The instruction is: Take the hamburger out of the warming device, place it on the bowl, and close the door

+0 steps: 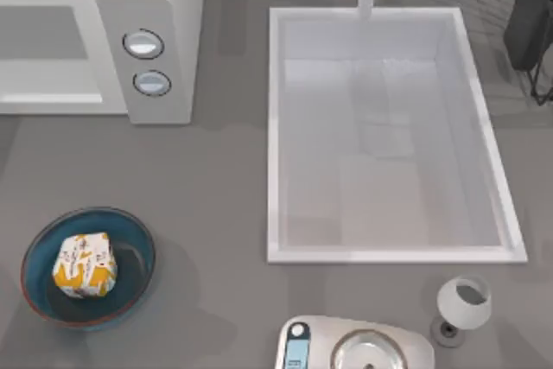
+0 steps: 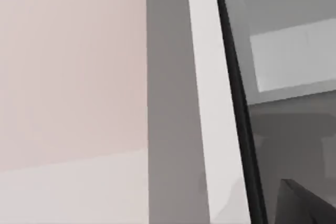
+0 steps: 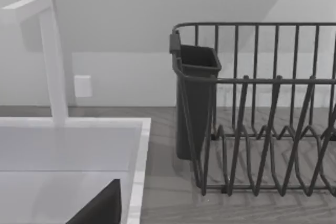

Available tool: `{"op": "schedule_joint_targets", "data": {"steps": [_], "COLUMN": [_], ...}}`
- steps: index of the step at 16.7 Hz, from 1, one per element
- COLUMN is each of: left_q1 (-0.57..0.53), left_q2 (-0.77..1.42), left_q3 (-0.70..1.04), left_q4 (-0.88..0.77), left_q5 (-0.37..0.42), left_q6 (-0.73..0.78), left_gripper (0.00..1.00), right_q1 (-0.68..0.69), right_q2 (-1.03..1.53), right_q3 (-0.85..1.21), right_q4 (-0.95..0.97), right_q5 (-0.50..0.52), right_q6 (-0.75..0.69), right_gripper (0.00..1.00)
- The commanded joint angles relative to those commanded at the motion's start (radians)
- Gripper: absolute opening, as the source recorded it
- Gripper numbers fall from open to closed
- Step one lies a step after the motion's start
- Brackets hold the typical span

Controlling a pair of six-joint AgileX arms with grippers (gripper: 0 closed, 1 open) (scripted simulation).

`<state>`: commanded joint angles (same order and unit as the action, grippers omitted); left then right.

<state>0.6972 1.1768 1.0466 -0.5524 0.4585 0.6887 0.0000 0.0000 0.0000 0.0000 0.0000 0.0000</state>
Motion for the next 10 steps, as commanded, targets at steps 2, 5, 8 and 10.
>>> {"op": "schedule_joint_targets", "data": {"steps": [2,5,8,10], "left_q1": [0.112,0.244,0.324,0.349], "left_q2": [0.198,0.421,0.549,0.582], "left_q3": [0.110,0.240,0.321,0.347], "left_q4": [-0.056,-0.132,-0.188,-0.209], "left_q5": [0.073,0.152,0.198,0.212], "left_q6": [0.077,0.164,0.217,0.234], "left_gripper": [0.00,0.00,0.00,0.00], "right_q1": [0.000,0.000,0.000,0.000], "right_q2": [0.000,0.000,0.000,0.000], "right_q3": [0.000,0.000,0.000,0.000], "right_q4": [0.000,0.000,0.000,0.000], "right_q5": [0.000,0.000,0.000,0.000], "right_q6": [0.000,0.000,0.000,0.000], "right_gripper": [1.00,1.00,1.00,1.00]}}
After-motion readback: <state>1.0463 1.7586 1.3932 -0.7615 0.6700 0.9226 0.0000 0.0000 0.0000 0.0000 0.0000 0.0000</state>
